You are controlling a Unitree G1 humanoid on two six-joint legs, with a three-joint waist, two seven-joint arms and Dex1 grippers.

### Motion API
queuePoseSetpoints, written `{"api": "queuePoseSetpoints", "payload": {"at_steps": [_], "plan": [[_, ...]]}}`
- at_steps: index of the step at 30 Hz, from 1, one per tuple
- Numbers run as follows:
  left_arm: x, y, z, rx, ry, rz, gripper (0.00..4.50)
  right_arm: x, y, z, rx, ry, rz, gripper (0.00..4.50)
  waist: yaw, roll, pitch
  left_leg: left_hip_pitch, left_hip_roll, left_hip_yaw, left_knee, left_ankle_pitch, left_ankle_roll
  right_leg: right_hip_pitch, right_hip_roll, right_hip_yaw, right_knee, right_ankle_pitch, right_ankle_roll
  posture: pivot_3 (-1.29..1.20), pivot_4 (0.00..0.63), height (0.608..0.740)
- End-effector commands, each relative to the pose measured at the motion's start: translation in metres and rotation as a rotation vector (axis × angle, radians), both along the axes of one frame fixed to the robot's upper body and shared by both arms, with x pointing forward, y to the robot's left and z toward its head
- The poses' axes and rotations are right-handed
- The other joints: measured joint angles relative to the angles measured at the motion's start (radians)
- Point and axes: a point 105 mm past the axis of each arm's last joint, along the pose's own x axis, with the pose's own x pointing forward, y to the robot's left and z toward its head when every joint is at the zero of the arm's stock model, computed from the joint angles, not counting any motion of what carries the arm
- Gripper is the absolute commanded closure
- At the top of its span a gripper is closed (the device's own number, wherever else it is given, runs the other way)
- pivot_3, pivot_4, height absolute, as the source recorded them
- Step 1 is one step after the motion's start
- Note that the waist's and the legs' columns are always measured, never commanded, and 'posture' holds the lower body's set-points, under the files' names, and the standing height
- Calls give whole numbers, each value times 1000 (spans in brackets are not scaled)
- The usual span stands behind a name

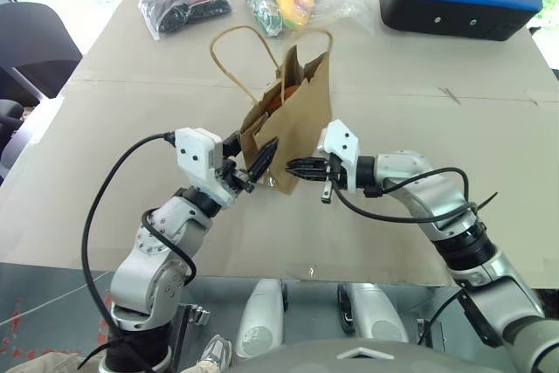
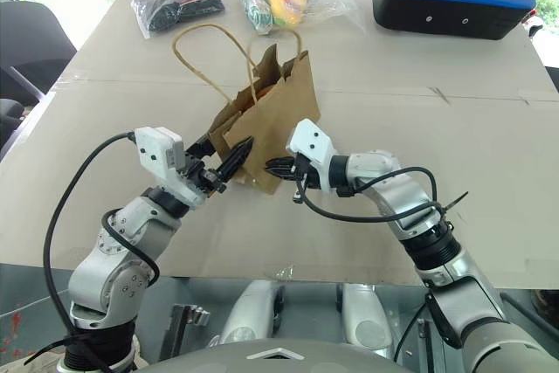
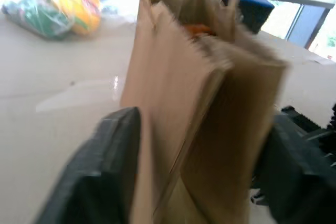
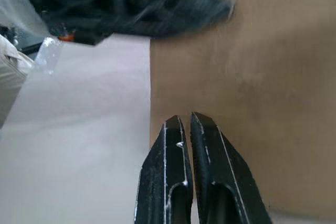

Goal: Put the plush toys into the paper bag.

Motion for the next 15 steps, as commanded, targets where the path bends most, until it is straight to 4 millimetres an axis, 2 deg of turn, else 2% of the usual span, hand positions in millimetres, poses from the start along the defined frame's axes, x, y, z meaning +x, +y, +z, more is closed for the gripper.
{"api": "queuePoseSetpoints", "payload": {"at_steps": [1, 2, 3, 4, 6, 8, 9, 15], "plan": [[-7, -4, 20, -3, -110, -27, 3257, -4, -11, 21, 38, -74, -18, 4500, 0, 0, 0, 0, 0, 0, 0, 0, 0, 0, 0, 0, 0, 0, 0, 0, 150, 740], [-8, -4, 21, -3, -115, -39, 3712, -3, -16, 25, 49, -83, -39, 4500, 0, 0, 0, 0, 0, 0, 0, 0, 0, 0, 0, 0, 0, 0, 0, 0, 150, 740], [-8, -3, 22, -1, -118, -46, 4280, -4, -23, 29, 62, -85, -51, 4254, 0, 0, 0, 0, 0, 0, 0, 0, 0, 0, 0, 0, 0, 0, 0, 0, 150, 740], [-9, -1, 22, 3, -122, -57, 4500, -7, -31, 31, 67, -89, -56, 3981, 0, 0, 0, 0, 0, 0, 0, 0, 0, 0, 0, 0, 0, 0, 0, 0, 150, 740], [-7, 4, 21, 32, -129, -69, 4500, -9, -48, 38, 72, -136, -100, 3259, 5, 0, 0, 0, 0, 0, 0, 0, 0, 0, 0, 0, 0, 0, 0, 0, 150, 740], [-2, 12, 22, 45, -153, -103, 4500, -11, -71, 48, 97, -177, -165, 2217, 6, 0, 0, 0, 0, 0, 0, 0, 0, 0, 0, 0, -1, 0, 0, 0, 150, 740], [1, 16, 23, 51, -163, -131, 4500, -15, -82, 54, 151, -157, -169, 2217, 8, 0, 0, 0, 0, 0, 1, 0, 0, 0, 0, 0, 0, 0, 0, 0, 150, 740], [4, 29, 36, 116, -135, -583, 4500, -28, -159, 66, 86, -198, -286, 2217, 20, 1, 0, 0, 0, 1, 2, 0, 0, 1, 0, 0, -1, 0, 0, 0, 150, 740]]}}
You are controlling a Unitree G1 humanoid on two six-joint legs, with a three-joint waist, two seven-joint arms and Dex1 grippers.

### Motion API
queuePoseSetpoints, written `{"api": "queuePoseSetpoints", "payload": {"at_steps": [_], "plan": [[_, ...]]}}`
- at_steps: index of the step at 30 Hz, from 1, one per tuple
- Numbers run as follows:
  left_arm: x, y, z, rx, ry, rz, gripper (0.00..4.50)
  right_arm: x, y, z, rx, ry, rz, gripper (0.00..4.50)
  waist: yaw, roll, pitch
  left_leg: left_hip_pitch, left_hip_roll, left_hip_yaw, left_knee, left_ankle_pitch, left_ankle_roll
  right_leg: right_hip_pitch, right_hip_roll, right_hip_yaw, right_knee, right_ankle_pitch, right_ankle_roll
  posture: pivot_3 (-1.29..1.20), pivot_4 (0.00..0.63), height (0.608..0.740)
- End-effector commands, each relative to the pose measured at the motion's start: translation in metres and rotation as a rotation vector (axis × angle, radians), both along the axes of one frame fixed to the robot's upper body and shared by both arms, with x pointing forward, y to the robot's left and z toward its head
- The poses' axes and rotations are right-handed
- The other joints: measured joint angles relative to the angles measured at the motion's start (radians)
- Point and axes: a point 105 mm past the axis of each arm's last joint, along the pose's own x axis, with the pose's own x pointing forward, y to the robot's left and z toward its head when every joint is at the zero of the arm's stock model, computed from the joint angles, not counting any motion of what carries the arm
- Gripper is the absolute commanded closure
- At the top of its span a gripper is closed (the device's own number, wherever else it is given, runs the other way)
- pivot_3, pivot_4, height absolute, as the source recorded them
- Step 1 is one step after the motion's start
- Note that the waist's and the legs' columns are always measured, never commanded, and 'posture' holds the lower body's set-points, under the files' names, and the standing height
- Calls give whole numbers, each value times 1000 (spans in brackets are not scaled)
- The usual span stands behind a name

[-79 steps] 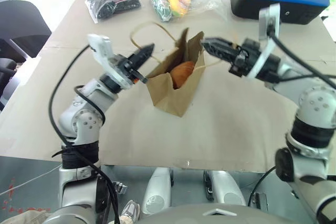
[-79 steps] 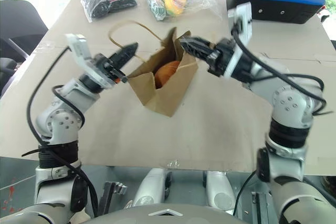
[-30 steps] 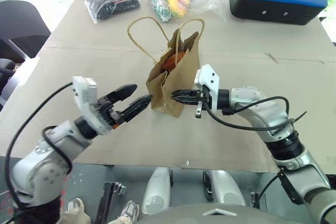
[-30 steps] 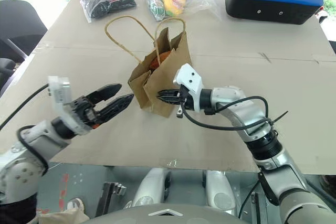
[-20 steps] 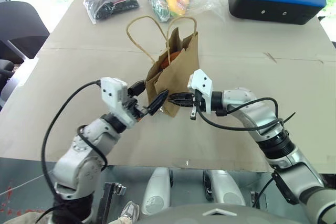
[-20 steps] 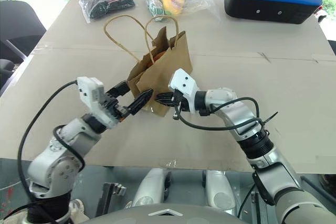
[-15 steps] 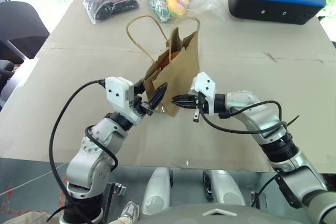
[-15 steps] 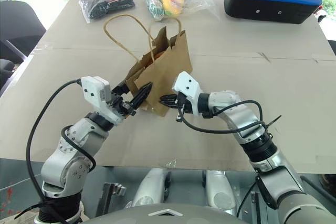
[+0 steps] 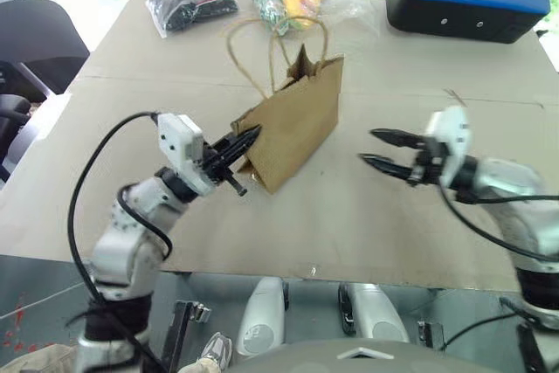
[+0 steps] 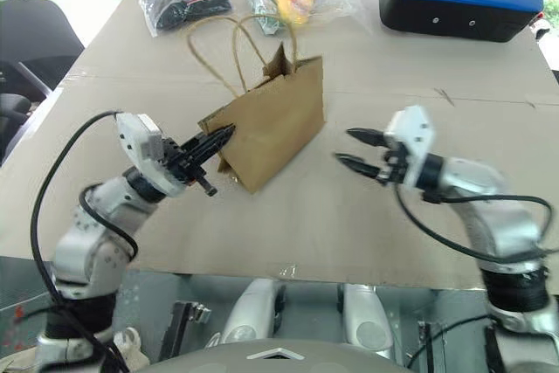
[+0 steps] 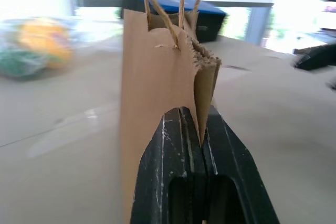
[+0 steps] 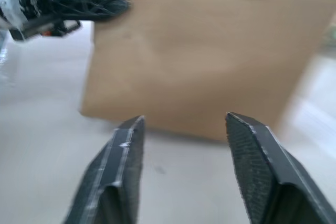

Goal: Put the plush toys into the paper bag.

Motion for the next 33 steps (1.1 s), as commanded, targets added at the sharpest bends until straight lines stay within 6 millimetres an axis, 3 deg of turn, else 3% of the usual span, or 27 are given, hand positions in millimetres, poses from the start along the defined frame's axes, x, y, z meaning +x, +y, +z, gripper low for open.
{"api": "queuePoseSetpoints", "payload": {"at_steps": [1, 5, 10, 13, 16, 27, 33], "plan": [[-4, 4, 21, 15, -50, -246, 4500, -17, -27, 21, -26, -62, 8, 2217, 2, 0, 0, 0, 0, 0, 0, 0, 0, 0, 0, 0, 0, 0, 0, 0, 150, 740], [2, 9, 23, 95, -29, -418, 4500, -36, -45, 22, -92, -59, 34, 2217, -1, 0, 0, 0, 0, 0, 0, 0, 0, 1, 0, -1, 0, 0, 0, 0, 150, 740], [28, -5, 26, 235, -73, -576, 4500, -56, -75, 30, -153, -42, -28, 2217, 4, 0, 0, 0, 0, 0, 2, 0, 0, 1, 1, 0, 0, 0, 0, 0, 150, 740], [37, -15, 23, 253, -88, -591, 4500, -59, -81, 32, -140, -11, -48, 1533, 3, 0, 0, -1, 0, 0, 3, 0, 0, 2, 1, 0, 0, 0, 0, 0, 150, 740], [45, -23, 16, 249, -98, -595, 4500, -62, -80, 37, -146, -35, -56, 107, -8, 0, 0, 0, 0, 0, 3, 0, 0, 2, 1, 1, 1, 0, 0, 0, 150, 740], [54, -22, -3, 315, -124, -551, 4500, -66, -80, 29, -174, -34, -69, 44, -8, 0, 0, 0, 1, -1, 4, 0, 0, 2, 1, 0, 2, 0, 1, 0, 150, 740], [52, -20, 7, 215, -91, -574, 4500, -65, -76, 27, -166, -30, -60, 44, -4, 0, 0, 0, 1, -1, 4, 0, 0, 2, 1, 0, 2, 0, 1, 0, 150, 740]]}}
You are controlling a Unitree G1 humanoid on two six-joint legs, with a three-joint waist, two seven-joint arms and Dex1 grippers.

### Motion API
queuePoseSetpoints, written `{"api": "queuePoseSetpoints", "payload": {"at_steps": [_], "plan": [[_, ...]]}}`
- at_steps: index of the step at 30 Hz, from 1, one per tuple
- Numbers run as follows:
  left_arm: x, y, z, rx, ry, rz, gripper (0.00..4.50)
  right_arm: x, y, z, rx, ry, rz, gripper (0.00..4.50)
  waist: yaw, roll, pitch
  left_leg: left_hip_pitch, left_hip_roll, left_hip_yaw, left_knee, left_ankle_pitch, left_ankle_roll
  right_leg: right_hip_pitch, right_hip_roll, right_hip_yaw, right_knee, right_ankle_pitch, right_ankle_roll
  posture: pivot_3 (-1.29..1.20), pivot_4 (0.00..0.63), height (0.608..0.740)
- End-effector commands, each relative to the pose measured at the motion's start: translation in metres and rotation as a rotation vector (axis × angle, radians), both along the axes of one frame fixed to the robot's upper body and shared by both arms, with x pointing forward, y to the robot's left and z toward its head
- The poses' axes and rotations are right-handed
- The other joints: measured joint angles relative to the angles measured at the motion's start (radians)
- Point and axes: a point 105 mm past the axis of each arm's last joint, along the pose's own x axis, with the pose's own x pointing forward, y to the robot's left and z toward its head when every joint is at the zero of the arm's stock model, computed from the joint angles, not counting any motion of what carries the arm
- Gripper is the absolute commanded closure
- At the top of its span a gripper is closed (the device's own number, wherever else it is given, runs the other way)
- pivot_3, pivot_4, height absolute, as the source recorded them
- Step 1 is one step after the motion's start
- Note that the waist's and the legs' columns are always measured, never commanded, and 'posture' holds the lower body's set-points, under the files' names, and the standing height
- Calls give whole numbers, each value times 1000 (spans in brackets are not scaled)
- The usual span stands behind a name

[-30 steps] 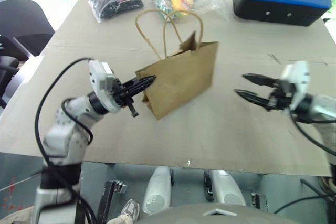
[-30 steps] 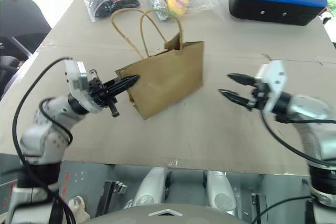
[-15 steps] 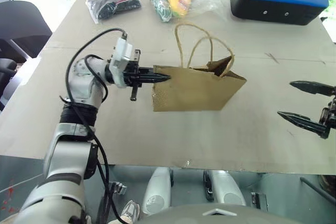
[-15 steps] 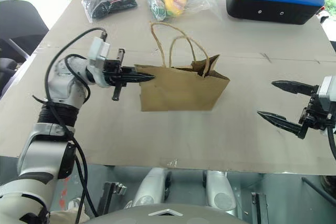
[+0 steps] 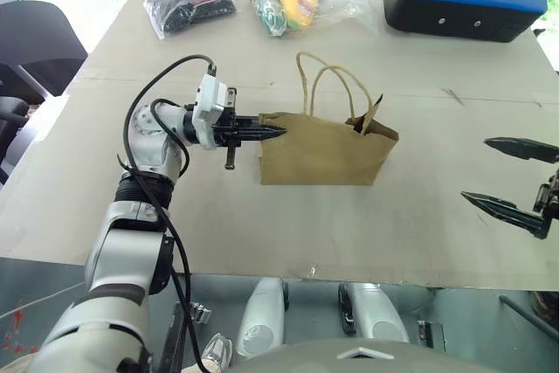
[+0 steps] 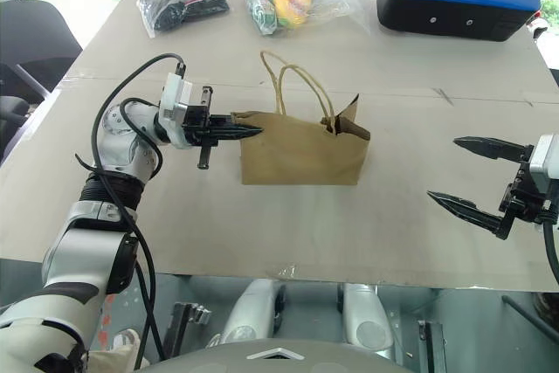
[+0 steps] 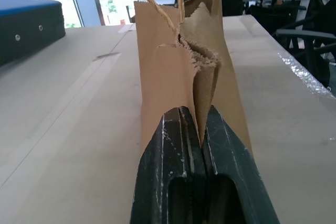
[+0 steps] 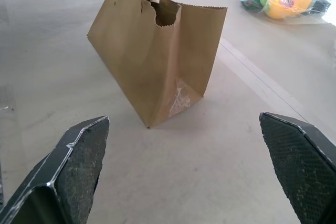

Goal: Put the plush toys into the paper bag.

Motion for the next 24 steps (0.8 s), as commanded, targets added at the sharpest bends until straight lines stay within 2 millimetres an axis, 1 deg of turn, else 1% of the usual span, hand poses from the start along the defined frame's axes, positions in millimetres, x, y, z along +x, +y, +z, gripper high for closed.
{"api": "queuePoseSetpoints", "payload": {"at_steps": [1, 5, 6, 7, 10, 11, 12, 13, 14, 15, 18, 20, 21, 22, 23, 24], "plan": [[-1, 4, 9, -9, 11, -7, 4500, -2, 6, 6, -12, -37, 22, 44, 1, 0, 0, 0, 0, 0, 0, 0, 0, 0, 0, 0, 0, 0, 0, 0, 150, 740], [2, 5, 4, 5, 6, 2, 4500, -2, 8, 4, -9, -35, 24, 44, 2, 0, 0, 0, 0, 0, 0, 0, 0, 0, 0, 0, 0, 0, 0, 0, 150, 740], [4, 4, 3, 2, -9, 11, 3815, -3, 9, 3, -8, -32, 26, 0, 4, 0, 0, 0, 0, 0, 0, 0, 0, 0, 0, 0, 0, 0, 0, 0, 150, 740], [5, 4, 3, -1, -20, 18, 3572, -3, 9, 2, -8, -30, 28, 0, 5, 0, 0, 0, 0, 0, 0, 0, 0, 0, 0, 0, 0, 0, 0, 0, 150, 740], [5, 7, 6, -20, -24, 26, 2160, -4, 10, 1, -11, -23, 28, 0, 5, 0, 0, 0, 0, 0, 0, 0, 0, 0, 0, 0, 0, 0, 0, 0, 150, 740], [5, 10, 9, -32, -18, 36, 1877, -4, 10, 0, -9, -22, 27, 0, 5, 0, 0, -1, 0, 0, 0, 0, 0, 0, 0, 0, 0, 0, 0, 0, 150, 740], [5, 13, 10, -41, -14, 43, 1342, -4, 10, 0, -7, -21, 26, 0, 5, 0, 0, -1, 0, 0, 0, 0, 0, 0, 0, 0, 0, 0, 0, 0, 150, 740], [5, 18, 13, -55, -7, 65, 969, -3, 10, -1, -7, -18, 25, 0, 5, 0, 0, 0, 0, 0, 0, 0, 0, 0, 0, 0, 0, 0, 0, 0, 150, 740], [4, 22, 17, -75, 3, 86, 817, -3, 9, -2, -6, -15, 25, 0, 4, 0, 0, 0, 0, 0, 0, 0, 0, 0, 0, 0, 0, 0, 0, 0, 150, 740], [3, 31, 22, -106, 13, 140, 349, -2, 9, -5, -3, -8, 25, 0, 1, 0, 0, 0, 0, 0, 0, 0, 0, 0, 0, 0, 0, 0, 0, 0, 150, 740], [-9, 48, 30, -158, 35, 253, 349, -2, 9, -9, 13, 5, 20, 0, -16, 0, 0, 0, 1, 0, 0, 0, 0, 0, 0, 0, 0, 0, 0, 0, 150, 740], [-24, 60, 29, -187, 74, 342, 349, -1, 7, -13, 24, 14, 2, 0, -17, 0, 0, 0, 1, 0, -1, 0, 0, 0, 0, 0, 0, 0, 0, 0, 150, 740], [-38, 68, 24, -210, 130, 402, 349, -1, 4, -17, 31, 20, -17, 0, -11, 0, 0, 1, 1, -1, 0, 0, 0, 0, -1, -1, 1, 0, 0, 0, 150, 740], [-48, 72, 21, -219, 172, 444, 349, -1, 3, -19, 35, 24, -30, 0, -16, 0, -1, 0, 1, -1, 0, 0, 0, 0, -1, -1, 1, 0, 0, 0, 150, 740], [-62, 74, 18, -235, 210, 468, 349, -1, 1, -22, 39, 27, -49, 0, -20, 0, -1, 2, 1, 1, 0, 0, 0, 1, -1, 1, 1, 0, 0, 0, 150, 740], [-78, 75, 15, -249, 248, 469, 167, -1, -1, -25, 43, 32, -63, 0, -19, 0, -1, 1, 2, 1, -1, 0, 0, 1, -2, 1, 0, 0, 0, 0, 150, 740]]}}
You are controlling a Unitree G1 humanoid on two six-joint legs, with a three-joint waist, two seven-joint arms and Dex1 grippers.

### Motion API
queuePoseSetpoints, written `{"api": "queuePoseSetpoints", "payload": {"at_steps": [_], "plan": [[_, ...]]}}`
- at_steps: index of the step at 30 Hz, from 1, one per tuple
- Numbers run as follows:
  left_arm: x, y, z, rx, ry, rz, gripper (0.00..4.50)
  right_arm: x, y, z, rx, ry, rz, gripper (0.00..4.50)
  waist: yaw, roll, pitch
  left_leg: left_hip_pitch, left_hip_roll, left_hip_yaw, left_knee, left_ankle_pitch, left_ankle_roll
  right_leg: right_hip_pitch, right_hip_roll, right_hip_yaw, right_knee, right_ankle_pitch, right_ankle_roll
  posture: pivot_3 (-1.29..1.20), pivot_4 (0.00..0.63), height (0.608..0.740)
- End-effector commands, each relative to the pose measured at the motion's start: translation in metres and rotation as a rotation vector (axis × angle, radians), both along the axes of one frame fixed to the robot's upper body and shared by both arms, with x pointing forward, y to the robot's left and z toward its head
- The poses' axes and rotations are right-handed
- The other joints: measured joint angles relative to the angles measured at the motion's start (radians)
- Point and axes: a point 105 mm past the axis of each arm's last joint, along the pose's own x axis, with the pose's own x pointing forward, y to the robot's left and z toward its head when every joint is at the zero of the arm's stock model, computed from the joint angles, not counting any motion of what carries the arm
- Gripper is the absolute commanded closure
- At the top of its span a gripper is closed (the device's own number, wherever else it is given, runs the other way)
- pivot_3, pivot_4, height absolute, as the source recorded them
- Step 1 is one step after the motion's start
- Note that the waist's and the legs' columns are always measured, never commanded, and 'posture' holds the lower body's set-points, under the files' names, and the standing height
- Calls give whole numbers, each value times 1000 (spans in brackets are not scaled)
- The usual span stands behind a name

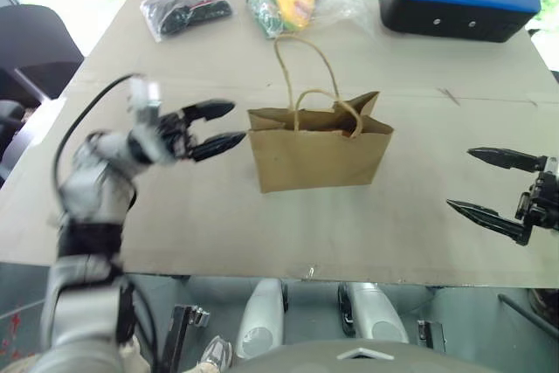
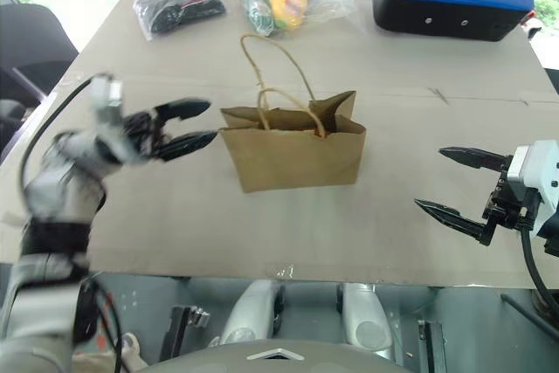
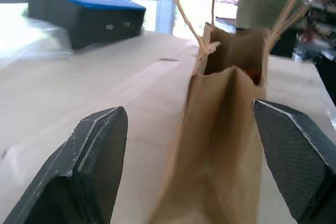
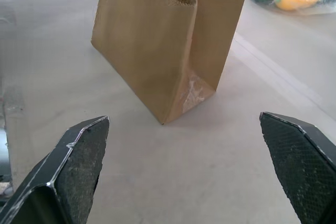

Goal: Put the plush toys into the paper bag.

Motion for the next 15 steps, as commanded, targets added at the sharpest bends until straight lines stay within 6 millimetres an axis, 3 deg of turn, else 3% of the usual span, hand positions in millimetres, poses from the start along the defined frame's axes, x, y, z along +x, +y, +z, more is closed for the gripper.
{"api": "queuePoseSetpoints", "payload": {"at_steps": [1, 5, 9, 11, 15], "plan": [[-36, 1, 16, -61, 24, 19, 167, 0, -6, -2, 3, -26, -48, 0, 3, 0, 0, 0, 0, 0, 0, 0, 0, 0, 0, 0, 0, 0, 0, 0, 150, 740], [-65, 13, -13, 3, 143, 242, 167, -2, -20, -16, -9, 11, -107, 0, 16, 0, 0, 1, -1, 0, 0, 0, 0, 1, -1, -1, 0, 0, 0, 0, 150, 740], [-101, 19, -34, 76, 236, 281, 167, -5, -36, -25, -23, 38, -152, 0, 29, -1, -1, 3, -1, 1, 1, 0, 0, 3, 0, 1, 0, -1, -2, 0, 150, 740], [-108, 28, -45, 113, 279, 336, 167, -7, -42, -28, -29, 52, -165, 0, 30, 0, -1, 3, -2, 2, 1, 0, 0, 3, 0, 2, -1, -2, -4, 0, 150, 740], [-106, 27, -47, 110, 276, 370, 167, -9, -46, -29, -24, 61, -174, 0, 31, 0, -1, 3, -2, 3, 1, 0, 0, 3, 0, 2, -1, -3, -4, 0, 150, 740]]}}
